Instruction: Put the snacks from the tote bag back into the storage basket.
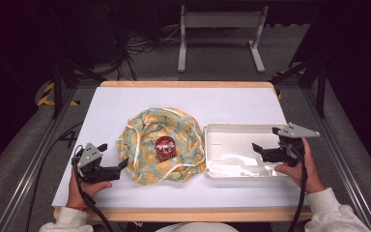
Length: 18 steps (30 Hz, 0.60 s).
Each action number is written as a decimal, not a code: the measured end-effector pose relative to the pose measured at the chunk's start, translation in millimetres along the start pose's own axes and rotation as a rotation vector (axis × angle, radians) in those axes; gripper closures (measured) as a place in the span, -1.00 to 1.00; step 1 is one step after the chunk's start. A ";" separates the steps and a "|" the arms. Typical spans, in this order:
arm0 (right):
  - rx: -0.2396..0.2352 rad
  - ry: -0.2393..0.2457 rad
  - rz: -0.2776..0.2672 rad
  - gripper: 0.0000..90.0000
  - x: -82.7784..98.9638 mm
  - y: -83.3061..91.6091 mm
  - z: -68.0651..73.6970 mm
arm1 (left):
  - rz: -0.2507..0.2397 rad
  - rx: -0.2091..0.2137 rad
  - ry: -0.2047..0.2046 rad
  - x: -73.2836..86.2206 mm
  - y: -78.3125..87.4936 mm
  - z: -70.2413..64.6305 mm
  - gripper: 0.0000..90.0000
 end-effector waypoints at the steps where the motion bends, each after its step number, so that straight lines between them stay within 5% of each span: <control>1: -0.018 0.065 -0.004 -0.97 4.5 4.7 4.1 | 0.004 0.008 -0.004 0.0 -1.9 -1.6 -0.87; 2: -0.004 0.100 0.005 -0.91 9.3 6.8 5.0 | 0.015 0.012 -0.010 0.9 -3.3 -3.0 -0.87; 12: -0.006 0.082 0.058 -0.83 32.8 13.4 9.3 | 0.060 0.037 -0.036 -1.7 -2.0 -10.6 -0.83; 16: -0.011 0.092 0.067 -0.82 33.9 13.9 12.6 | 0.108 0.076 -0.059 -8.0 -4.2 -19.0 -0.78; 18: -0.012 0.093 0.078 -0.80 35.6 13.1 13.5 | 0.177 0.067 -0.047 -12.1 -7.1 -22.1 -0.72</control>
Point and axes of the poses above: each handheld gripper's, and its own axes: y roughly backward along the jaws, x roughly out of its underside, z roughly to its left, the point moved 10 cm from there along -y, roughly forward along the jaws, and after that the axes turned 3 degrees about y, right-handed, at the moved point
